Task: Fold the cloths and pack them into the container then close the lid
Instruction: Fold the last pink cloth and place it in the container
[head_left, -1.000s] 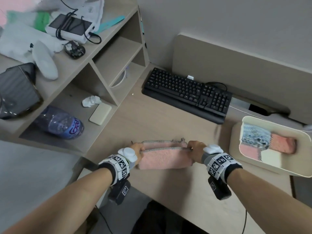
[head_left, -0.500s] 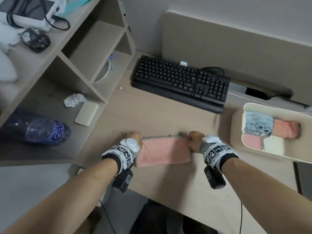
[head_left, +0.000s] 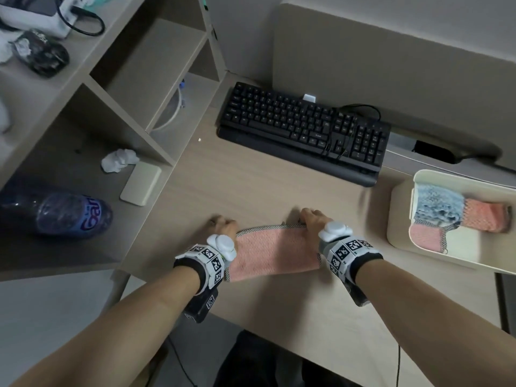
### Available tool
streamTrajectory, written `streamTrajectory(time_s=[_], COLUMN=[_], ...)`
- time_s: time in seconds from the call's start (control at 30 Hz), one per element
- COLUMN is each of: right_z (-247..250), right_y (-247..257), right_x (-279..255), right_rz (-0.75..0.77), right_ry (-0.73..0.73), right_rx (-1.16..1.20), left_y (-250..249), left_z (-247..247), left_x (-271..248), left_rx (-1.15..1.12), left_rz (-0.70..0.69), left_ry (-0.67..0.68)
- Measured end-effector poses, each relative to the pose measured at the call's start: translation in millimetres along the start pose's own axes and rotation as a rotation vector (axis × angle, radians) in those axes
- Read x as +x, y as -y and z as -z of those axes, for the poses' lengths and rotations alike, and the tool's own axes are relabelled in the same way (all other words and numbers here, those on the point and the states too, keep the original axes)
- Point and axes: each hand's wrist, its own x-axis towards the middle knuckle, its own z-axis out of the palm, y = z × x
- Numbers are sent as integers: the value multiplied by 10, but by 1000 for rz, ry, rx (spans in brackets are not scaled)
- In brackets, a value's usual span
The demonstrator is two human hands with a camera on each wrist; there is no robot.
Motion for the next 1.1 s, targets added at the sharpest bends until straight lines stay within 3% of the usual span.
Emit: streamTrajectory(time_s=[0.1, 0.23, 0.37, 0.5, 0.67, 0.73, 0.9, 1.0, 1.1], right_z=[-35, -39, 217, 518, 652, 549, 142, -6, -16], right_y=[-14, -28, -86, -108, -180, -230, -274, -341, -383], right_x=[28, -29, -110, -222, -393, -380, -399, -348, -285], right_rz=[48, 96, 5, 103, 138, 134, 47, -27, -71], right_ry=[60, 8, -21, -160, -255, -201, -13, 40, 51], right_rx=[-15, 79, 127, 375, 306, 209, -17, -3, 29], left_y=[-30, -30, -11, -66, -85, -79, -58, -19, 40], left_z=[0, 45, 263, 620, 770, 673, 190, 102, 119], left_x=[-34, -109, -188, -230, -311, -362, -369, -332, -275], left_rx=[6, -60, -101, -195, -231, -161, 85, 40, -224], left_rz=[-27, -24, -82, -119, -216, -241, -144, -140, -187], left_ry=[-7, -21, -66, -239, -391, -331, -3, 67, 85])
